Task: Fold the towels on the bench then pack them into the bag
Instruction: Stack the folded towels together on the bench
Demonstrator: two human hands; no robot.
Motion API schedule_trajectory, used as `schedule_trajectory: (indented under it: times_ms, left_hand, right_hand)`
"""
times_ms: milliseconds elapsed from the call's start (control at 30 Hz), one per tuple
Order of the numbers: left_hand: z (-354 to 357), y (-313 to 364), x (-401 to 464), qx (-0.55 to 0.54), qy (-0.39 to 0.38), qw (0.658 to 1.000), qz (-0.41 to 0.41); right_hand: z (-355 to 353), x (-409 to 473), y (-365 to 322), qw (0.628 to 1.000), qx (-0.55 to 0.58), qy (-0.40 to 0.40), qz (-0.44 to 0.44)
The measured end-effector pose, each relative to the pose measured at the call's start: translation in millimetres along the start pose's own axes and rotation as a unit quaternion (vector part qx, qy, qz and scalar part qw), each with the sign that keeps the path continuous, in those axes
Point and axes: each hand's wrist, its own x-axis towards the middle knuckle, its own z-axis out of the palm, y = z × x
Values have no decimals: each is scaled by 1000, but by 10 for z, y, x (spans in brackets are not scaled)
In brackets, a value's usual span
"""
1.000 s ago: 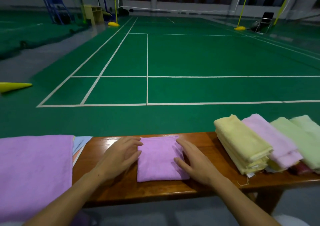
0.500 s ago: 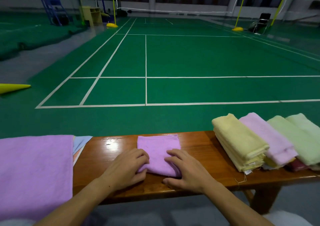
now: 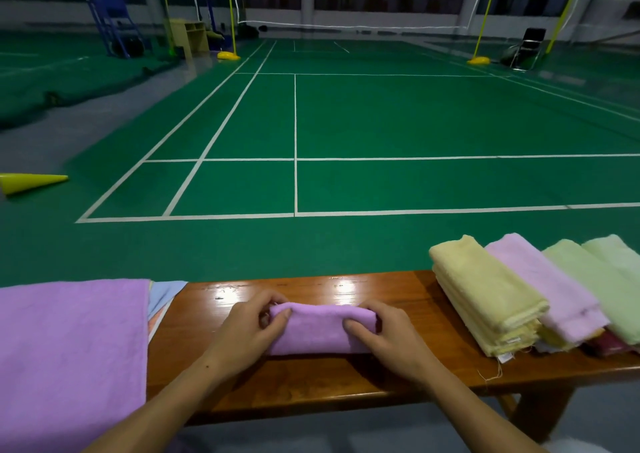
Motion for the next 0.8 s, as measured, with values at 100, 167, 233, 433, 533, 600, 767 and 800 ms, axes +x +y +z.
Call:
schedule_trajectory:
  times_ms: [100, 167, 233, 433, 533, 600, 767, 800]
  left_hand:
    - [77, -80, 97, -3, 37, 997, -67]
    - [114, -145, 157, 62, 62, 992, -95]
    - [143, -171, 183, 166, 89, 979, -71]
    - [452, -133, 104, 285, -51, 955, 56]
    - [428, -175, 103, 308, -116, 944, 22]
    - [342, -121, 147, 306, -136, 942, 0]
    - [170, -160, 124, 295, -92, 951, -13]
    - [146, -194, 119, 291, -69, 954, -14]
  right_hand:
    - [98, 115, 52, 998, -2, 28, 58]
    - [152, 187, 118, 992, -59, 58, 92]
    - [145, 235, 149, 977, -168, 103, 87]
    - [383, 199, 29, 952, -283, -40, -107]
    - [418, 159, 98, 937, -322, -113, -72]
    - [340, 159, 90, 937, -328, -103, -63]
    - [180, 127, 1, 937, -332, -105, -39]
    - [154, 124, 9, 937, -332, -103, -34]
